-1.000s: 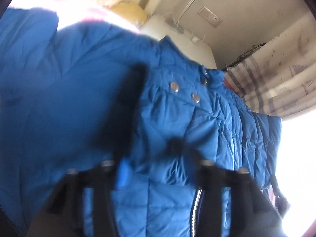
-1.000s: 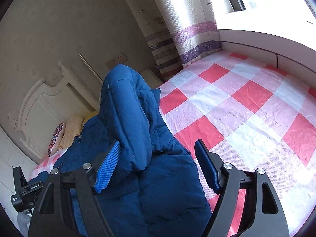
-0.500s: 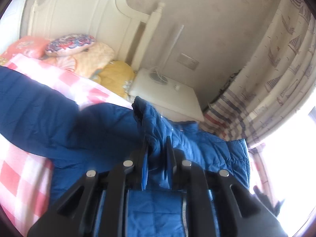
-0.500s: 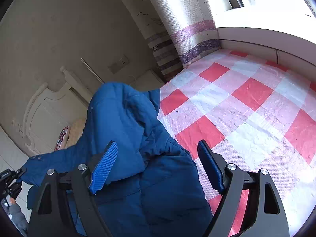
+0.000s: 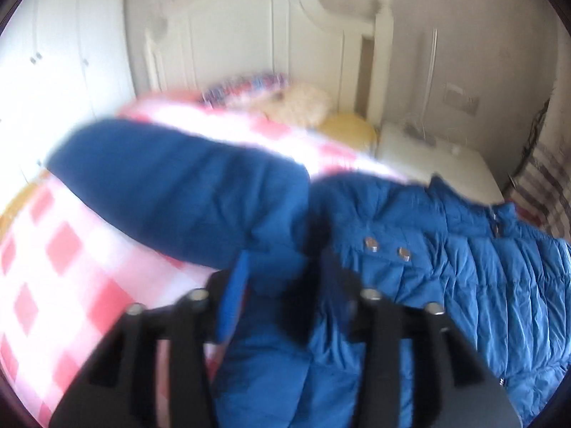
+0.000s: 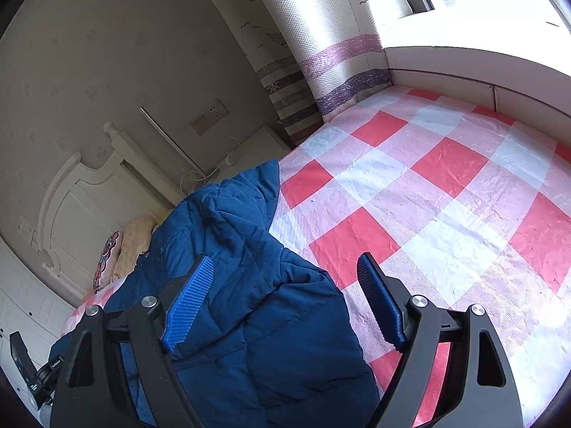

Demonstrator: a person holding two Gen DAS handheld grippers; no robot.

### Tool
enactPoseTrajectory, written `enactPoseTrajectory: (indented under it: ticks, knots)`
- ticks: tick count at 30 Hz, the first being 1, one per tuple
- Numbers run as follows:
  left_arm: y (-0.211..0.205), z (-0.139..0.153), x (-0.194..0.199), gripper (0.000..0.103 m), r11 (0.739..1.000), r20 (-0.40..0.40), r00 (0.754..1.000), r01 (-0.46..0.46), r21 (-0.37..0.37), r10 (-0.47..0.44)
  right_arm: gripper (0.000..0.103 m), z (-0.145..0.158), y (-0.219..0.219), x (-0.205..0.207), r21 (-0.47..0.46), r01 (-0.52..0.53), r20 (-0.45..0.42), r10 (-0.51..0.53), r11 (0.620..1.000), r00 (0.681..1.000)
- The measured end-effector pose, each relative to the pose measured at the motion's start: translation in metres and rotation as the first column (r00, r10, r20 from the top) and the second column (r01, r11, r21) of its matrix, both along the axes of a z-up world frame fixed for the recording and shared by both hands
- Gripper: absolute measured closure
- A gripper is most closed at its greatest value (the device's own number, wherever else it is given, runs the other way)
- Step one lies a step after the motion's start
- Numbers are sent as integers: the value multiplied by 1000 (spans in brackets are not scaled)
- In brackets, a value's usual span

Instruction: Fold large clothes

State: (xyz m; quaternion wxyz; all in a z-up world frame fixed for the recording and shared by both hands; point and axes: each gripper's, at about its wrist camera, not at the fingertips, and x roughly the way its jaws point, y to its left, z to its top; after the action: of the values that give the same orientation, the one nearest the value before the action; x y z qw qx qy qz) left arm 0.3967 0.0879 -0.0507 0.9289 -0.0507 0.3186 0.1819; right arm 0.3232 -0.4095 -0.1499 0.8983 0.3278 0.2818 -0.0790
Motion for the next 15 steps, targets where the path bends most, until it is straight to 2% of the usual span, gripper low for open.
enactPoseTrajectory:
  ticks: [1,2,3,4,5,6,8,9,10,11,12,13,14,15]
  knots:
    - [-7,10,-11,25,1000,72,997,-1,25,-1,29,1,1,-1,-9,6,6,-6,1000,1000]
    - [-13,17,-18,13,999,124,992,8,39,-13,33,3,2,-3,-20,7,19,-7,1000,1000]
    - [-25,24,-25,9,997,177,983,47,62,-58,39,7,4,-5,-38,2,35,0,999,999]
    - [-38,27,-25,5,990,187,975,106,95,-122,43,11,9,-5,-70,-8,52,12,998,999]
    - [-49,26,-21,3,980,169,970,158,119,-177,45,19,17,-5,-122,-30,75,39,992,996]
    - [-61,20,-12,3,965,119,964,219,141,-236,48,27,30,-4,-191,-63,95,83,980,992]
    - [-73,-1,4,3,953,29,963,261,154,-268,49,41,63,1,-364,-142,93,187,921,978]
    - [-75,-11,9,3,951,-5,960,279,133,-281,49,45,82,5,-448,-189,64,242,874,968]
    - [-74,-24,16,3,949,-51,953,303,93,-299,49,44,101,14,-524,-246,-10,283,816,959]
    - [-73,-33,20,4,947,-87,946,317,59,-311,49,37,115,25,-566,-307,-107,302,765,947]
    - [-69,-45,26,4,944,-131,937,330,17,-325,50,27,124,37,-570,-377,-204,319,730,926]
    - [-66,-53,30,5,938,-167,924,346,-19,-344,49,15,128,50,-528,-454,-300,342,718,891]
    - [-61,-56,33,4,931,-178,914,362,-50,-365,49,6,125,59,-476,-496,-359,355,726,863]
    - [-63,-58,29,3,927,-180,909,371,-59,-376,48,4,119,64,-427,-515,-376,372,743,849]
